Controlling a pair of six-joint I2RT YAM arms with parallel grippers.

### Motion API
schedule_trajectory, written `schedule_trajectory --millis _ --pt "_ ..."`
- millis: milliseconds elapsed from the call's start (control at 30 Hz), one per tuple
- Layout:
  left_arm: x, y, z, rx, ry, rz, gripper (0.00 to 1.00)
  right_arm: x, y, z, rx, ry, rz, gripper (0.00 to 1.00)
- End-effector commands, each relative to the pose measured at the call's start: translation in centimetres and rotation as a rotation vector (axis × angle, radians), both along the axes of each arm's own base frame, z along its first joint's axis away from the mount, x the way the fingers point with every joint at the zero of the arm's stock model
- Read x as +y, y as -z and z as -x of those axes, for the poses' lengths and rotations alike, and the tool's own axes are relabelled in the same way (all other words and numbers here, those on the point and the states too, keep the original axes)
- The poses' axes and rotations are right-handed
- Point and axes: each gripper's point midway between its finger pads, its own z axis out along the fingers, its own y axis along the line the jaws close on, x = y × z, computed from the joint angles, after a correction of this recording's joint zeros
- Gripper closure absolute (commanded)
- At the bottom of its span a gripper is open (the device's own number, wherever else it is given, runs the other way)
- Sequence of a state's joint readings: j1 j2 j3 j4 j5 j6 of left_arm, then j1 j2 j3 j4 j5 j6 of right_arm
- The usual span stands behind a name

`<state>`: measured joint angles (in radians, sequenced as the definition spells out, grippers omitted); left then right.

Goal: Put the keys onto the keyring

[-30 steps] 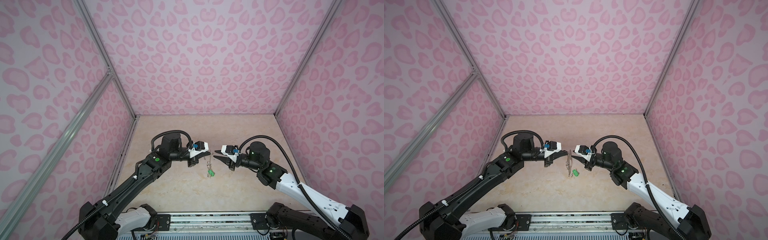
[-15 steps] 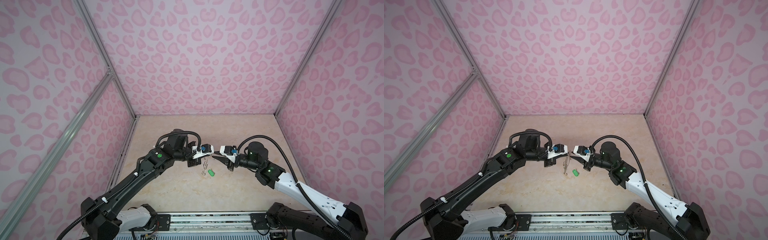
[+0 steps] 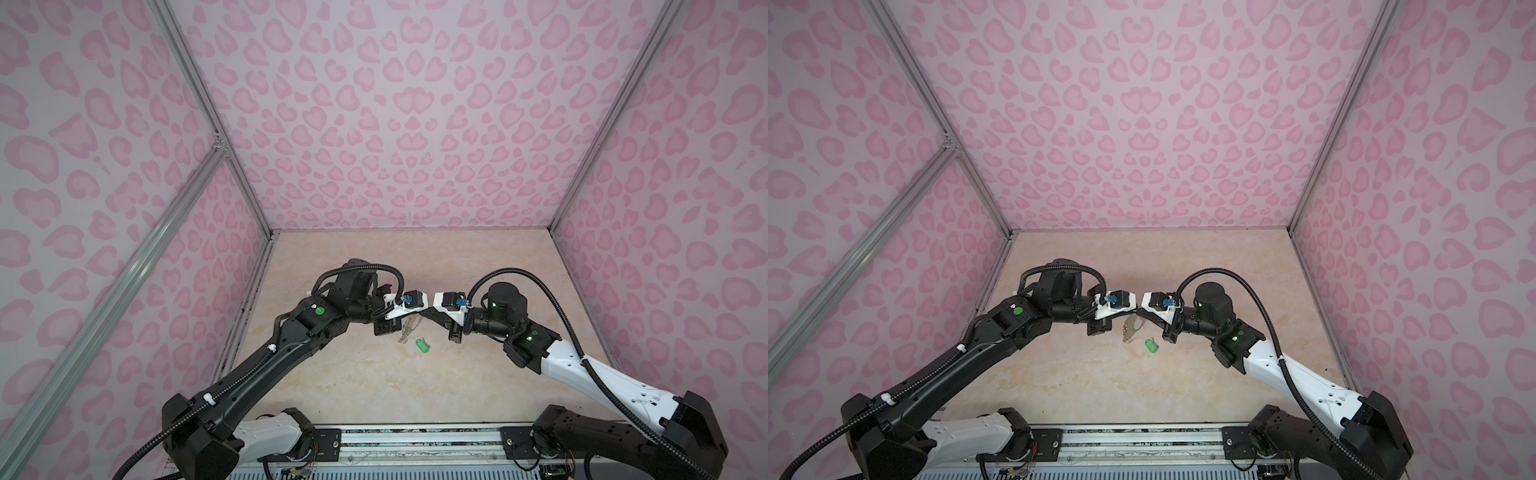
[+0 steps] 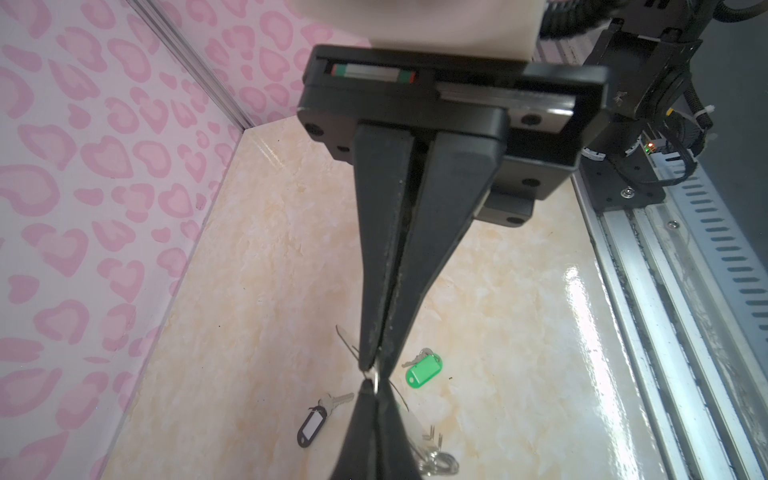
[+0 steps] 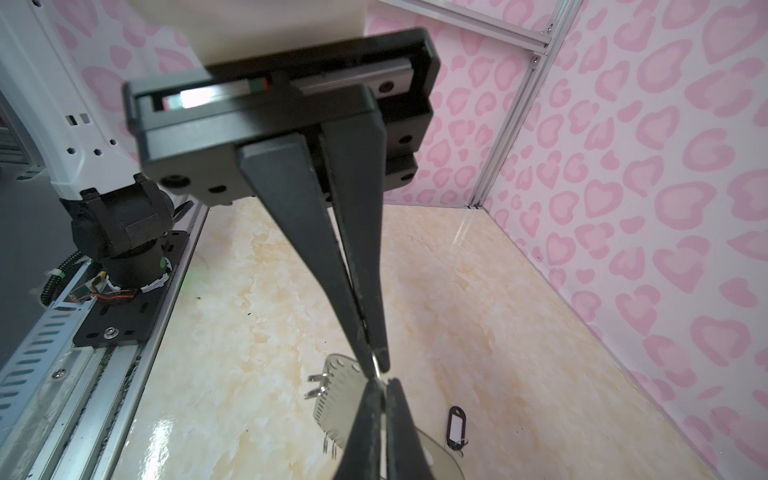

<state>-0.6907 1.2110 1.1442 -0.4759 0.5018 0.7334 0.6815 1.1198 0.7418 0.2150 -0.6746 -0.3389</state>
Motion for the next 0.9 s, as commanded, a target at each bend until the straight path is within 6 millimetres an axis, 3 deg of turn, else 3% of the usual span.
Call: schedule_trajectory --millis 0,133,267,367,467,600,867 --pt "-0.3 -0.9 0.4 -0.020 0.035 0.027 0.96 0.2 -0.4 -0.1 -0.002 0.002 -0.018 0.91" --pt "-0.3 -0.8 0.6 -0.017 0.043 0.025 0.97 0.2 -0.4 -0.1 -0.002 0.002 -0.014 0.91" --pt "-0.3 -0.9 0.8 -0.016 0.053 0.036 0.97 0.3 -0.4 -0.1 0.004 -0.005 -0.014 1.00" --pt "-0.2 -1.3 0.4 -0.014 0.012 0.059 0.74 0.2 -0.5 0.0 0.006 -0.009 -0.021 1.00" --pt "0.7 -2.0 -0.2 -0.010 -0.029 0.130 0.66 0.3 -0.7 0.2 0.002 -0.016 -0.039 1.00" --pt "2.2 -2.6 -1.1 0.000 -0.090 0.215 0.67 0.4 -1.0 0.4 -0.007 -0.026 -0.058 1.00" --pt "3.2 -0.8 -1.9 0.022 -0.161 0.261 0.68 0.6 -2.0 0.4 -0.028 -0.037 -0.103 1.00"
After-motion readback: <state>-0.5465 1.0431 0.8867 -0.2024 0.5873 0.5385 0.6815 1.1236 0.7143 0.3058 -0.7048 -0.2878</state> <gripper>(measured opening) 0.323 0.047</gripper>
